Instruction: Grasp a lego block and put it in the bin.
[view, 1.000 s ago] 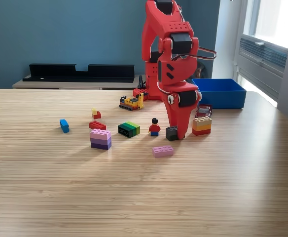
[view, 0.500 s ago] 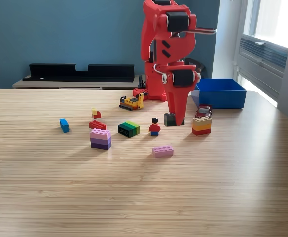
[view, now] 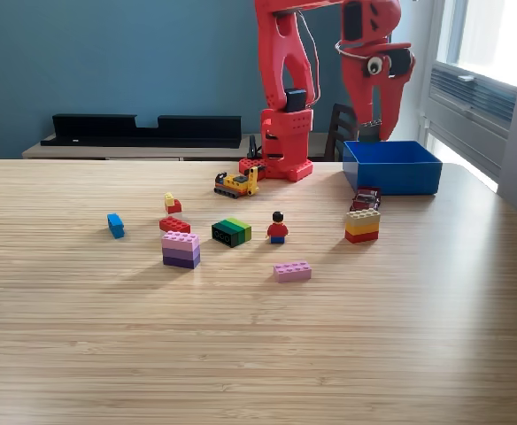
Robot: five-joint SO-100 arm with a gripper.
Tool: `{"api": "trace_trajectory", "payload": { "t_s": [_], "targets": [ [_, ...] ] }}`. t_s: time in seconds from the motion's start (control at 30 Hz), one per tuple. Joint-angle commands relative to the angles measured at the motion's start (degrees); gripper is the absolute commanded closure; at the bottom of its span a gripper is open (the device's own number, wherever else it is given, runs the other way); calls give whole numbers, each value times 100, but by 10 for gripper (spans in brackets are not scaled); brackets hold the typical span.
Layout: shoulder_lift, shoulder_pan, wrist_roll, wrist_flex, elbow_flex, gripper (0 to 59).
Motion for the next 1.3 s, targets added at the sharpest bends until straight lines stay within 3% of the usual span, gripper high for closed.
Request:
{"api": "trace_trajectory", "payload": {
  "t_s": [0.03,0.4,0.6,0.7,0.77,0.83,0.93,1.0,1.03,1.13,1.17,1.3],
  "targets": [
    [466,-1099,176,167,237,586],
    [448,-3243,343,378,949,586],
    [439,-3463,105,360,1099,584],
    [439,-3445,-88,352,1143,362],
    [439,-3437,-185,343,1134,265],
    [439,-3437,-211,343,1046,224],
    [439,-3410,-220,334,844,211],
    [439,-3384,-211,308,694,239],
    [439,-3349,-185,264,624,294],
    [439,-2962,-18,-44,457,545],
    [431,-2725,35,-202,431,585],
    [431,-1336,299,-940,343,586]
  ]
}}
